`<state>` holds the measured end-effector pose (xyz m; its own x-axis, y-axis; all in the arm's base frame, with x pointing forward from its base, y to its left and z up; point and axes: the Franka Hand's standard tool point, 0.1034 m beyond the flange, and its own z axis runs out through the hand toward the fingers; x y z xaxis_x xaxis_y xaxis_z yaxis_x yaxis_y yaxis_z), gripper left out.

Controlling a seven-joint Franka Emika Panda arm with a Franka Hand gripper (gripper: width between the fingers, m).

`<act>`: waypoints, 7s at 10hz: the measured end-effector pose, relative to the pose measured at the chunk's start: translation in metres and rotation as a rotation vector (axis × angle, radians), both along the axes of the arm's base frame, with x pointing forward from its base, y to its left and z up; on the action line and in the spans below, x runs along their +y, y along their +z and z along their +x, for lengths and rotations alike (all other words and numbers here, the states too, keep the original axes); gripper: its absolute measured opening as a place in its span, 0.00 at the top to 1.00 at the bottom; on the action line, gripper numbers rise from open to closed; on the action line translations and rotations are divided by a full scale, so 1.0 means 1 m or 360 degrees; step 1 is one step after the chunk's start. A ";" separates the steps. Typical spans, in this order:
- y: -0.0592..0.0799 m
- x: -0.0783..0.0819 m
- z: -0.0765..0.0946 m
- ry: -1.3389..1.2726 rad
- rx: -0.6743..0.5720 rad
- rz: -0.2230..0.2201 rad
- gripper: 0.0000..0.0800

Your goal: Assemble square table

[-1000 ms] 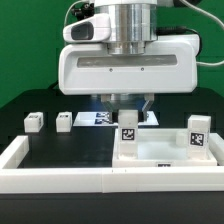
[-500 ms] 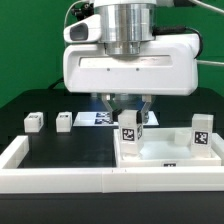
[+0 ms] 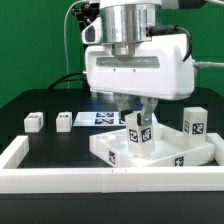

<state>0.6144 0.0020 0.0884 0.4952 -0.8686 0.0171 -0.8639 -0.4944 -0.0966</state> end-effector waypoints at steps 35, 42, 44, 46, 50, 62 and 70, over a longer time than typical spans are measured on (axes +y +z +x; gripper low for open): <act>-0.006 0.025 0.001 0.0957 -0.0003 -0.0095 0.64; -0.007 0.036 0.001 -0.0196 -0.0003 0.0043 0.64; -0.008 0.040 0.000 -0.0536 0.0016 0.0098 0.64; -0.008 0.044 0.000 -0.0757 0.0024 0.0146 0.63; -0.009 0.047 -0.001 -0.0852 0.0033 0.0172 0.57; -0.012 0.054 0.000 0.0839 -0.0043 0.0005 0.19; -0.012 0.054 0.000 0.1039 -0.0038 -0.0048 0.64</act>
Offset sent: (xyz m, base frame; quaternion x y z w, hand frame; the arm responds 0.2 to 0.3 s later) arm 0.0000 0.0000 0.0000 0.0000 0.0000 0.1938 0.9810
